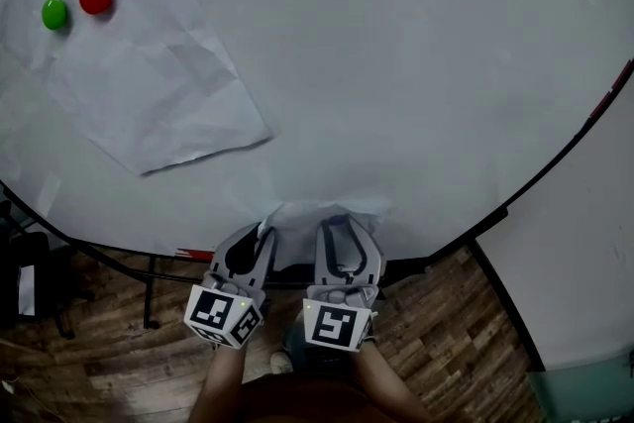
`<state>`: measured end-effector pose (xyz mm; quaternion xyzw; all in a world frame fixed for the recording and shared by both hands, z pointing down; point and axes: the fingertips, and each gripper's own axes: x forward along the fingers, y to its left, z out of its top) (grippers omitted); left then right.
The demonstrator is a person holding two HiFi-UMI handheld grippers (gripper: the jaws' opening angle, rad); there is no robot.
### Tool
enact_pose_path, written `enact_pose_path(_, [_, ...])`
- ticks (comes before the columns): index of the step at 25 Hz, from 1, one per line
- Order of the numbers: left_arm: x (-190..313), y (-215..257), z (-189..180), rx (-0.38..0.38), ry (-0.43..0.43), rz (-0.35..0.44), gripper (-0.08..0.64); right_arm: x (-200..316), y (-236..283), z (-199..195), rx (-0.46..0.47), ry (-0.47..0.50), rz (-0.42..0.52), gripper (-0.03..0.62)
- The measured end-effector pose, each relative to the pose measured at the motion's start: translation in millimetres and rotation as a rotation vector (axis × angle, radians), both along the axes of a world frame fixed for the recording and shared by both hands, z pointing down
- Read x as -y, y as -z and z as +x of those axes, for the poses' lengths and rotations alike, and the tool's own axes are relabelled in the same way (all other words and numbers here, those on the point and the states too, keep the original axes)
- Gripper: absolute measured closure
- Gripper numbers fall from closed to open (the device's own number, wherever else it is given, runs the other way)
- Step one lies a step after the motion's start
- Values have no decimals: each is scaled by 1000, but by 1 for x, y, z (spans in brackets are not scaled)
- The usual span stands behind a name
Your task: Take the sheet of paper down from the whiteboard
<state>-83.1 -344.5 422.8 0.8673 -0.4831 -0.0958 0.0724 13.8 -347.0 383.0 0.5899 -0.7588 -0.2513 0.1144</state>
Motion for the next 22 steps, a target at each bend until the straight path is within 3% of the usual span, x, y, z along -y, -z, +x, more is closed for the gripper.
enact_pose_path(5, [3, -2, 1, -34, -12, -9, 523, 1, -3, 1, 1, -17, -11, 466])
enact_pose_path(12, [3, -2, 2, -61, -28, -20, 534, 1, -2, 2, 5, -1, -31, 457])
enact_pose_path(22, [4, 4, 0, -196, -34, -77, 535, -17, -2, 3, 21, 21, -79, 457])
